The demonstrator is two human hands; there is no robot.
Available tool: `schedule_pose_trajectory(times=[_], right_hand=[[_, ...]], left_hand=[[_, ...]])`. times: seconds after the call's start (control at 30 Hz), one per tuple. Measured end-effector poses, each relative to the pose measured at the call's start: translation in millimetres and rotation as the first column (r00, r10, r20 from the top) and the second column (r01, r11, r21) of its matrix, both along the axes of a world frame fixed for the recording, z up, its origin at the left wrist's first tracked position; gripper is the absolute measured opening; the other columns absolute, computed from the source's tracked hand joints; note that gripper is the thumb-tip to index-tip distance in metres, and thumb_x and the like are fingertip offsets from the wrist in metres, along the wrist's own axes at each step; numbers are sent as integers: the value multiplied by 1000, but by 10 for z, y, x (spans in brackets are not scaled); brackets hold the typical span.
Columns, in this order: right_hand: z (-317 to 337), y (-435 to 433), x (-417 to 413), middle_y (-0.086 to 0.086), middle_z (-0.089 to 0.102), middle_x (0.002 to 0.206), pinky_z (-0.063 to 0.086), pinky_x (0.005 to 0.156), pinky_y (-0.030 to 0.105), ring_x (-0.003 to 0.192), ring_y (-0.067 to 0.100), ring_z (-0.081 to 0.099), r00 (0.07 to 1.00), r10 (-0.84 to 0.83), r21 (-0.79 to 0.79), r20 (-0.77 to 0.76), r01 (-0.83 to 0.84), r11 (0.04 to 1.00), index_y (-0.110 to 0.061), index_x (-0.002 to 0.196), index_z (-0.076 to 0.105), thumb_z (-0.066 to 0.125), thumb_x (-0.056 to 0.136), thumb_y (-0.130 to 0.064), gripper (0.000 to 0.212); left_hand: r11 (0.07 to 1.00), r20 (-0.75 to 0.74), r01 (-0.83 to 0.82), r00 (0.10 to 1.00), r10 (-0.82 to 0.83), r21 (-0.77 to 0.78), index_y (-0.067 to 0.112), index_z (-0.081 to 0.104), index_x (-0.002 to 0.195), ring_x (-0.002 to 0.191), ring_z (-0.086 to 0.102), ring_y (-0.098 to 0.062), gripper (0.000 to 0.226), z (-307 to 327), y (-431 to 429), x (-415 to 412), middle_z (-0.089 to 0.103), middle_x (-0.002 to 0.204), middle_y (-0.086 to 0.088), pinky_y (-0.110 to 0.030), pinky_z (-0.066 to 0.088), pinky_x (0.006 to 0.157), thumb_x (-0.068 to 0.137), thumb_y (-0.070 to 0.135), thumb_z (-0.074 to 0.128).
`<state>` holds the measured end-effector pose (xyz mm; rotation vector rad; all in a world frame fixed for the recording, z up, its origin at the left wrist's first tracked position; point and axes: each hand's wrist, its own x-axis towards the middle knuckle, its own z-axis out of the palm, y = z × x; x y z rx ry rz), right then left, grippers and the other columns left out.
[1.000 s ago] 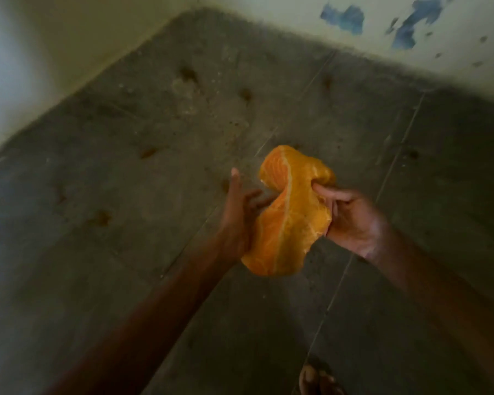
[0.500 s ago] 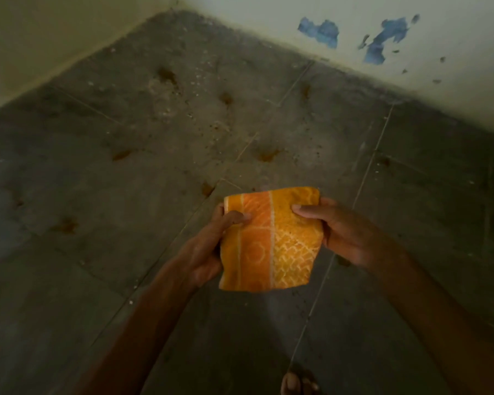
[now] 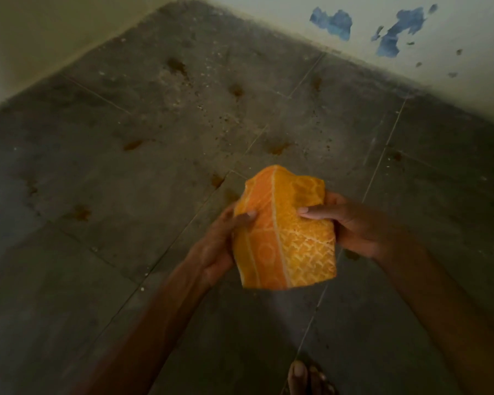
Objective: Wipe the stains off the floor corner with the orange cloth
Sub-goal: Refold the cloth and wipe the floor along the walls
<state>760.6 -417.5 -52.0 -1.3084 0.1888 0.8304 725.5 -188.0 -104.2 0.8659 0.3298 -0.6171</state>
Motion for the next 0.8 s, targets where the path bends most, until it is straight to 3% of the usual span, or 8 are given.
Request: schedule_pose_trajectory(times=[0.1,0.2,0.3,0.37,0.5,0.6,0.67,0.8], right_hand=[[-36,40,7,13,73,117,61,84,35,97,21,73,994,-108,-71,5,108,992,-6,123,64,70,73,-5,51],[-46,159,-78,15,73,118,60,84,37,99,24,72,983,-168,-164,71,177,970,-4,127,60,74,74,-3,56],[-116,179,-142,12,69,110,60,80,41,95,24,71,942,-163,-419,293,280,864,-19,141,40,93,64,-13,94],[-165,152,-195,11,70,107,60,81,46,94,27,71,893,52,-588,447,250,769,-38,135,43,100,41,-38,110],[-118,24,-278,-2,71,81,56,72,42,74,17,67,753,329,-739,569,294,606,-30,89,72,86,48,-46,46],[-78,-199,-458,-2,66,78,49,69,32,74,12,61,759,299,-743,579,340,576,-34,68,65,80,43,-57,37],[62,-436,-528,1,71,84,50,74,29,78,12,66,875,-31,-471,483,289,833,-20,76,72,86,53,-38,33],[-43,-608,-982,5,78,100,59,76,30,83,11,74,915,-390,-240,103,403,883,-19,87,78,65,87,-28,16]], left_hand=[[939,-13,-338,941,339,60,21,48,136,95,71,-22,73,26,56,7,65,121,-15,-40,58,70,71,13,80],[895,123,-410,911,393,175,22,52,129,82,71,-16,66,102,97,-49,71,103,-7,-33,56,61,69,12,78],[798,413,-358,898,151,485,21,62,119,87,71,-14,54,123,178,-100,74,95,0,-34,57,72,70,10,83],[641,521,-363,851,-67,676,25,65,116,91,69,-9,56,160,191,-104,72,102,7,-31,57,78,66,9,85],[248,577,-534,633,-516,808,20,68,109,92,61,-17,43,266,87,-72,64,102,2,-19,39,74,68,18,80],[267,509,-457,565,-650,848,18,71,94,87,53,-20,37,221,-9,-7,49,92,-3,-25,36,72,69,46,70],[449,545,-314,561,-623,837,19,70,88,90,53,-10,41,313,-61,11,53,93,2,-18,41,77,71,56,64],[723,357,146,794,-493,675,24,67,81,66,67,0,19,355,-678,-139,69,73,7,-21,53,59,86,43,67]])
